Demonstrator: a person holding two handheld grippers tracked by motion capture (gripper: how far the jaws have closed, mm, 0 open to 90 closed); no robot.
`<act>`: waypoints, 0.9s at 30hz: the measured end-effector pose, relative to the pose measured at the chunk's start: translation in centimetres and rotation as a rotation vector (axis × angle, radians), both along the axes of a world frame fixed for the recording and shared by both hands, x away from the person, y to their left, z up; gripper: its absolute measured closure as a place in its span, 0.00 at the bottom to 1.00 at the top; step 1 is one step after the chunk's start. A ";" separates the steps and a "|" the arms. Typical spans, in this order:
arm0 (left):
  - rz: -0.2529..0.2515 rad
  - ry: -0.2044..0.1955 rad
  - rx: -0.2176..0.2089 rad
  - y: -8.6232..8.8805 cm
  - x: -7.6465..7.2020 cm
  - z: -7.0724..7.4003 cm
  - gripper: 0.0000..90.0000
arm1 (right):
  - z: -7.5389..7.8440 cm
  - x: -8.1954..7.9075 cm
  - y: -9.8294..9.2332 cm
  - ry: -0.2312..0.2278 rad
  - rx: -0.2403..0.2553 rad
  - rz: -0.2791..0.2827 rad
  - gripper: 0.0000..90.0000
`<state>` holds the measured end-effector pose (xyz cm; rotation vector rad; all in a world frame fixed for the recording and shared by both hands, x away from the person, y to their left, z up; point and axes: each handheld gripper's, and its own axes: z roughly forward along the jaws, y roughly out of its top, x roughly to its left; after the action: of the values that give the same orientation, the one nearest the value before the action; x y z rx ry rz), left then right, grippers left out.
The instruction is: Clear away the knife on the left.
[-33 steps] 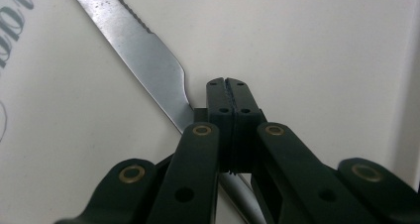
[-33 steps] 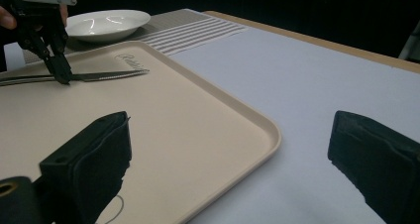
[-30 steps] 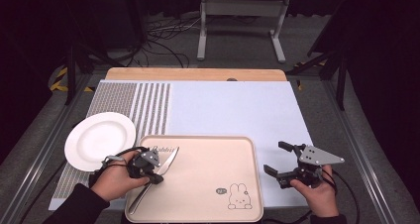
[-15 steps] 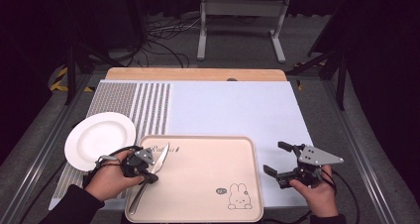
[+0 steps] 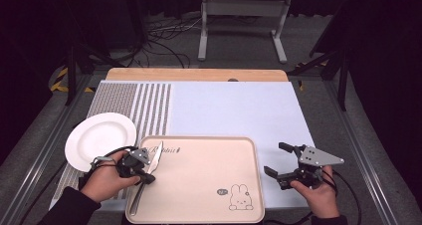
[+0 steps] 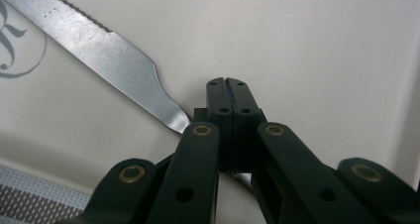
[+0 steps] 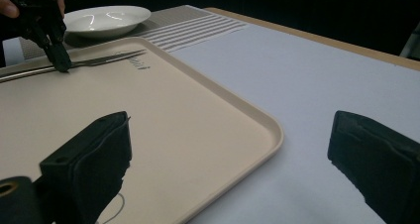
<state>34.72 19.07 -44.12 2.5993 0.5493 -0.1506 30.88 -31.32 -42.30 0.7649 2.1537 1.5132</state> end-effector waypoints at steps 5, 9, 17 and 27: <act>0.015 -0.004 -0.016 0.5 -0.1 -0.1 1.00 | -0.1 0.0 0.1 0.002 -0.005 0.001 0.04; 0.027 0.002 -0.018 1.1 -0.2 -0.1 1.00 | -0.1 0.0 0.1 0.004 -0.006 0.001 0.04; 0.032 0.003 -0.020 1.5 -0.4 -0.2 1.00 | -0.1 0.0 0.2 0.004 -0.006 0.003 0.04; 0.031 0.002 -0.026 1.6 -0.3 -0.2 1.00 | -0.1 0.0 0.1 0.005 -0.006 0.003 0.04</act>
<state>34.37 20.64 -44.31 2.5647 0.5840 -0.1497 30.92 -31.18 -42.43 0.7647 2.1629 1.5066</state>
